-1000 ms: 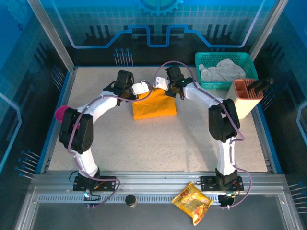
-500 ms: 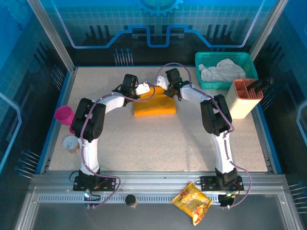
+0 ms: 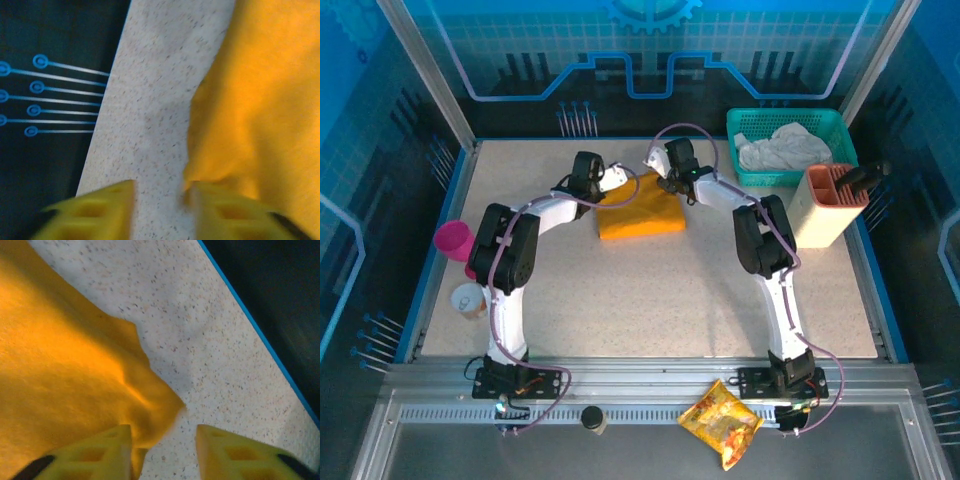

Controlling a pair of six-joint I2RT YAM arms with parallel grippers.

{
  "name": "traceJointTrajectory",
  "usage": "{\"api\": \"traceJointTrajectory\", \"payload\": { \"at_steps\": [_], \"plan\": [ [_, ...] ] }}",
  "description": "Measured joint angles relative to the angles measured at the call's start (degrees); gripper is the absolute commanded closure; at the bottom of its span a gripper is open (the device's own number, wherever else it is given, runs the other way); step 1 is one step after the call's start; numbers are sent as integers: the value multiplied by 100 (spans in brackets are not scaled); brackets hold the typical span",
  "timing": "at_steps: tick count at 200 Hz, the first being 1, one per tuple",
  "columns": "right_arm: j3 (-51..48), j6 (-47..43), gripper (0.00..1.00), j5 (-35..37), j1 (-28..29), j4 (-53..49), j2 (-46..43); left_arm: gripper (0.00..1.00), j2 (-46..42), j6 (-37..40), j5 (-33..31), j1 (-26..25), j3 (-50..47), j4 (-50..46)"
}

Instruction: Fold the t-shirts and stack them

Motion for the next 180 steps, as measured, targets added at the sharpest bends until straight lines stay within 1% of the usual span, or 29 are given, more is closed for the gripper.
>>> {"api": "traceJointTrajectory", "payload": {
  "at_steps": [14, 35, 58, 72, 86, 102, 120, 131, 138, 150, 160, 167, 176, 180],
  "plan": [
    [70, 234, 38, 33, -37, -39, 70, 19, 87, -101, -210, 66, 0, 234],
    [74, 520, 37, 22, -90, -107, 42, 10, 125, -328, -511, 118, 0, 437],
    [72, 859, 35, -13, -127, -352, -201, 6, 24, -778, -863, 122, 0, 579],
    [72, 1257, 35, -39, -160, -667, -527, 5, -229, -1158, -1001, 122, -7, 498],
    [133, 1762, 38, -142, -243, -1202, -984, 6, -721, -1655, -1075, 122, -44, 313],
    [332, 2378, 41, -289, -398, -1875, -1473, 11, -1574, -2371, -1119, 120, -149, 2],
    [391, 2944, 42, -586, -570, -2505, -1971, 10, -2577, -3080, -1215, 31, -273, -431],
    [334, 3222, 43, -837, -616, -2868, -2210, 9, -3198, -3421, -1259, -166, -389, -761],
    [269, 3355, 43, -981, -605, -3042, -2297, 12, -3521, -3622, -1257, -352, -459, -992],
    [140, 3547, 45, -1185, -514, -3314, -2334, 22, -3908, -4096, -1204, -717, -542, -1440],
    [44, 3692, 48, -1292, -389, -3521, -2247, 26, -4035, -4516, -1036, -953, -564, -1864],
    [20, 3764, 49, -1349, -293, -3650, -2127, 30, -4048, -4833, -914, -1023, -586, -2100],
    [22, 3838, 51, -1419, -160, -3775, -1902, 39, -4000, -5368, -765, -1032, -662, -2446],
    [26, 3891, 51, -1438, -111, -3814, -1810, 42, -3969, -5480, -728, -1025, -699, -2562]
  ]
}}
